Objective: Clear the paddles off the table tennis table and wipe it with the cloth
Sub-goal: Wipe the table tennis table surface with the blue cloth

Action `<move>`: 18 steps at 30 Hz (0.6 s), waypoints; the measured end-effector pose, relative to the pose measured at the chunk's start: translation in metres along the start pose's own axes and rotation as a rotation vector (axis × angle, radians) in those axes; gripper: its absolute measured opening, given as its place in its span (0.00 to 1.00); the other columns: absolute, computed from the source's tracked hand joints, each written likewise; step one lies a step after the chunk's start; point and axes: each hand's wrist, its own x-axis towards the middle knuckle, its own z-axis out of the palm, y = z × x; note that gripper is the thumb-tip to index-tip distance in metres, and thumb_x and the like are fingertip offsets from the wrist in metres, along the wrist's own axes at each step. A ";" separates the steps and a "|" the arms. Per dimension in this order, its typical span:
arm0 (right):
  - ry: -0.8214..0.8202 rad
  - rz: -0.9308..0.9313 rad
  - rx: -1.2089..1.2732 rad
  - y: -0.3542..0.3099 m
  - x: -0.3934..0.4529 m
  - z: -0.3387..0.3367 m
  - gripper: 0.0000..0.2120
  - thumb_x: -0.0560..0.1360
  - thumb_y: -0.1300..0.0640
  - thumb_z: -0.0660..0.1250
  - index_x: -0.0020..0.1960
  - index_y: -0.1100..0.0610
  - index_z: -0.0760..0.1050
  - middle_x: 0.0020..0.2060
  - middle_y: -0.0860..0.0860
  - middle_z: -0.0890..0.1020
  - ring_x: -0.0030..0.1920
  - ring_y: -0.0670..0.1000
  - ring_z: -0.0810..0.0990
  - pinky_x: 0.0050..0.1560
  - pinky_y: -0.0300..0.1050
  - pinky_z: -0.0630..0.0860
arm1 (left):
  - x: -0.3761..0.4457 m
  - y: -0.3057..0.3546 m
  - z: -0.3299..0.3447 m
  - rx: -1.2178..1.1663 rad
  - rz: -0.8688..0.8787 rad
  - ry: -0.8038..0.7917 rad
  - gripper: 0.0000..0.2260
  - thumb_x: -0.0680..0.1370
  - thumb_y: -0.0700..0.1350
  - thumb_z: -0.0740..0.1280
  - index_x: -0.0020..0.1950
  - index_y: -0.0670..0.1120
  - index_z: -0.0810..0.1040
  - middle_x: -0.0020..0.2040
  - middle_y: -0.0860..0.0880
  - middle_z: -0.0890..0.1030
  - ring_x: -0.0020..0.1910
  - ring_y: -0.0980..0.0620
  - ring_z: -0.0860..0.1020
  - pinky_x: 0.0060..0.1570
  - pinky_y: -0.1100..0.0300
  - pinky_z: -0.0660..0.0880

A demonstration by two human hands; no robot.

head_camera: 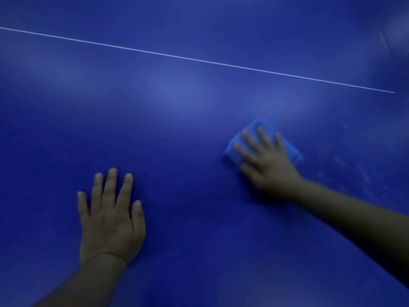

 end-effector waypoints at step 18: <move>-0.080 -0.486 -0.029 -0.021 -0.110 0.011 0.25 0.83 0.40 0.54 0.79 0.42 0.61 0.80 0.50 0.60 0.79 0.65 0.56 0.74 0.72 0.50 | 0.000 -0.001 0.002 0.001 -0.002 0.006 0.31 0.79 0.57 0.47 0.80 0.47 0.60 0.82 0.46 0.55 0.81 0.48 0.46 0.78 0.42 0.39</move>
